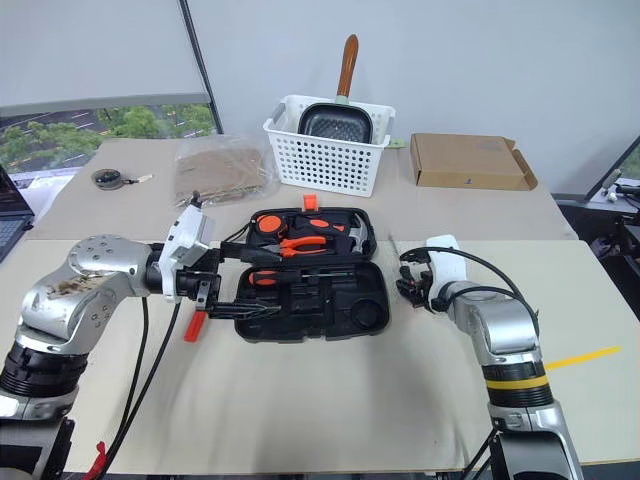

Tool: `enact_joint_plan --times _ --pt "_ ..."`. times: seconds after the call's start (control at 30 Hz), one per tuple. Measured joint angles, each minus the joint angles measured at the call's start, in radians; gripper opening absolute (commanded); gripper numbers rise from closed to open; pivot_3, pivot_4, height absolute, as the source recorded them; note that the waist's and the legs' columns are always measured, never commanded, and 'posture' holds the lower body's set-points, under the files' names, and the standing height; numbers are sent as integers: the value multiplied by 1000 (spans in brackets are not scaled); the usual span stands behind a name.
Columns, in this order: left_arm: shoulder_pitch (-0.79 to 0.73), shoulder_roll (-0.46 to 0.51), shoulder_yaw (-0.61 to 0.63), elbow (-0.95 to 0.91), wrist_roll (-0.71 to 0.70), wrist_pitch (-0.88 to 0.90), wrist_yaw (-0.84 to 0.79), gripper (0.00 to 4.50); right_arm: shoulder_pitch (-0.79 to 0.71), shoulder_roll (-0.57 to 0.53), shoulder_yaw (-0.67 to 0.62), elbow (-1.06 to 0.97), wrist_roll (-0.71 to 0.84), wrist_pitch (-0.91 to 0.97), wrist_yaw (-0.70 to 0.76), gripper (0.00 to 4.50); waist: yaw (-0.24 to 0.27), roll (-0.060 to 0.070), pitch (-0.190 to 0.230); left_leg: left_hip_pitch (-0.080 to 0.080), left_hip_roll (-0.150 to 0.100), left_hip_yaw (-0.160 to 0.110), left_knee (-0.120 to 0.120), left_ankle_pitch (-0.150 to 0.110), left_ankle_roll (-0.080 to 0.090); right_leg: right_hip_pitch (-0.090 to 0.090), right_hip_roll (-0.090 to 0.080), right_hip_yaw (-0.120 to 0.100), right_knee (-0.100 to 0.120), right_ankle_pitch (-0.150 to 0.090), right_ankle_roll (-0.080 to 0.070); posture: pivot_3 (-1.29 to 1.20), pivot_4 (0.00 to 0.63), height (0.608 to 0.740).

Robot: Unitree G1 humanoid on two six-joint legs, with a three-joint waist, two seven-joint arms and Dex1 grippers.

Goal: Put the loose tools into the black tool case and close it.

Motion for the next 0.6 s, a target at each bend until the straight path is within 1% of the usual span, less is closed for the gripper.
enact_joint_plan --times 0.03,0.07,0.1,0.13,0.27,0.33,0.43,0.53,0.6 --pt "9 2 0 -3 0 0 3 4500 -5 5 0 6 -4 0 -5 1715 -1 0 0 0 0 0 0 0 0 0 0 0 0 0 0 0 150 700" --pt "18 2 -1 -3 0 0 9 4500 -11 12 -2 13 -10 -1 -15 1324 -1 0 0 0 0 0 0 0 -1 0 1 0 1 0 0 0 150 700" --pt "20 2 -1 -3 1 0 15 4500 -17 21 -4 22 -19 -4 -26 1050 -2 0 0 0 0 0 0 1 -1 0 1 0 1 0 0 0 150 700" --pt "20 2 -1 -3 1 0 19 4500 -21 31 -10 30 -27 -7 -37 985 -2 0 0 0 1 0 0 1 -2 0 1 0 1 0 0 0 150 700" --pt "21 2 0 -5 0 0 40 4500 -45 57 -42 84 -49 -68 -76 984 -2 1 1 0 0 0 0 2 -2 -1 2 1 2 0 0 0 150 700" --pt "26 3 7 -7 -1 1 48 4500 -62 55 -46 90 -58 -124 -61 984 -4 1 1 0 1 0 0 2 -2 -1 2 1 2 0 0 0 150 700" --pt "60 26 46 -15 -9 14 60 4500 -78 6 -15 88 -70 -295 56 984 -12 3 2 0 1 0 -2 2 -3 -2 3 2 0 0 0 0 150 700" --pt "108 62 95 -28 -30 33 68 4500 -97 -59 45 82 -75 -485 251 984 -23 3 2 1 2 0 -2 2 -3 -1 4 2 -1 0 0 0 150 700" --pt "172 100 148 -49 -42 46 74 4500 -121 -72 111 106 -80 -630 405 984 -30 2 2 1 2 0 -2 2 -3 -1 5 3 -2 0 0 0 150 700"
